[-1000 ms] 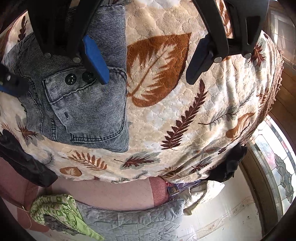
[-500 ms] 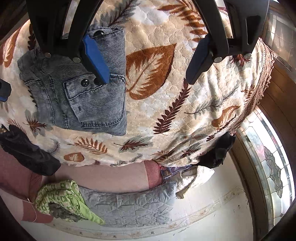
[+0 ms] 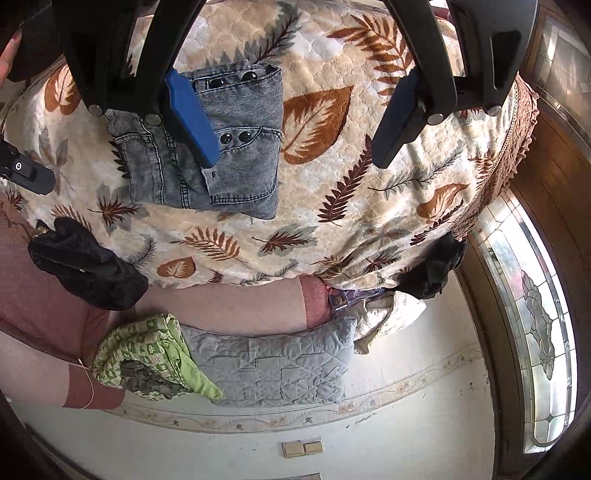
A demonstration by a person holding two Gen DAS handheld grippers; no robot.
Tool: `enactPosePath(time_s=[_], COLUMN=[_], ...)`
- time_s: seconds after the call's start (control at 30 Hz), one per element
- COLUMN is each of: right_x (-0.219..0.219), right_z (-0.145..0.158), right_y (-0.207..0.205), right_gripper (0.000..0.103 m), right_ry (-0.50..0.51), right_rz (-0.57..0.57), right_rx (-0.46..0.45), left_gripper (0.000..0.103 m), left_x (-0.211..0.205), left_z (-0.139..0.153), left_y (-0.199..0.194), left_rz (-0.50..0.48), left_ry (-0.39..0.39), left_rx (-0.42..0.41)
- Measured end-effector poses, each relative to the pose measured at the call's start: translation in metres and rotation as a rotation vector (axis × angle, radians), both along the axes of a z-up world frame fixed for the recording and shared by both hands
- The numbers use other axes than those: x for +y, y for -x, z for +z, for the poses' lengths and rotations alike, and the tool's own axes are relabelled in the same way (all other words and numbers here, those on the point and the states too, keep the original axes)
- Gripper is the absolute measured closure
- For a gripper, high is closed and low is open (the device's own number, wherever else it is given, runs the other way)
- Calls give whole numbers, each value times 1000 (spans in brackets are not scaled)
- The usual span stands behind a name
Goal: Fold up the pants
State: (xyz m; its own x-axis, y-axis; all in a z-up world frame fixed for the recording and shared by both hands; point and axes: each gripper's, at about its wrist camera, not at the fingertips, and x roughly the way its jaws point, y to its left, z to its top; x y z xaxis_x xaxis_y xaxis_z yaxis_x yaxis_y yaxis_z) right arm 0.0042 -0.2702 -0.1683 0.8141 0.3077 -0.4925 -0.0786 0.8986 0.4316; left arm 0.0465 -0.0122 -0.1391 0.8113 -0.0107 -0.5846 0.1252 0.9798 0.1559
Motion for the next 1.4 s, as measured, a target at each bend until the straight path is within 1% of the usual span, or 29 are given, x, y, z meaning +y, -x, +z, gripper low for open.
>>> enactPosePath(time_s=[0.23, 0.63, 0.87, 0.97, 1.07, 1.17, 1.27, 1.33, 1.4], right_x=[1, 4, 1, 0, -3, -10, -24, -33, -37], right_z=[-1, -8, -12, -17, -29, -50, -76, -92, -105], right_y=[-3, -13, -16, -21, -32, -52, -79, -97, -116], right_gripper=[37, 37, 37, 31, 29, 28, 28, 28, 28], right_ry=[-2, -9, -20, -24, -47, -64, -111, -136, -140], right_rz=[7, 21, 13, 18, 26, 36, 39, 32, 51], right_rx=[-3, 15, 21, 42, 82, 174, 277, 336, 376], left_gripper=[18, 18, 18, 18, 18, 18, 18, 18, 18], left_x=[-4, -2, -1, 1, 7, 25, 46, 58, 65], left_z=[3, -5, -7, -10, -21, -39, -64, -81, -94], left_y=[-1, -12, -14, -21, -36, -65, -102, -125, -144], left_rz=[-7, 7, 6, 4, -2, -9, -18, -3, -19], left_ry=[-3, 0, -1, -5, 4, 49, 96, 116, 163], left_rx=[-8, 21, 21, 32, 80, 179, 294, 351, 400])
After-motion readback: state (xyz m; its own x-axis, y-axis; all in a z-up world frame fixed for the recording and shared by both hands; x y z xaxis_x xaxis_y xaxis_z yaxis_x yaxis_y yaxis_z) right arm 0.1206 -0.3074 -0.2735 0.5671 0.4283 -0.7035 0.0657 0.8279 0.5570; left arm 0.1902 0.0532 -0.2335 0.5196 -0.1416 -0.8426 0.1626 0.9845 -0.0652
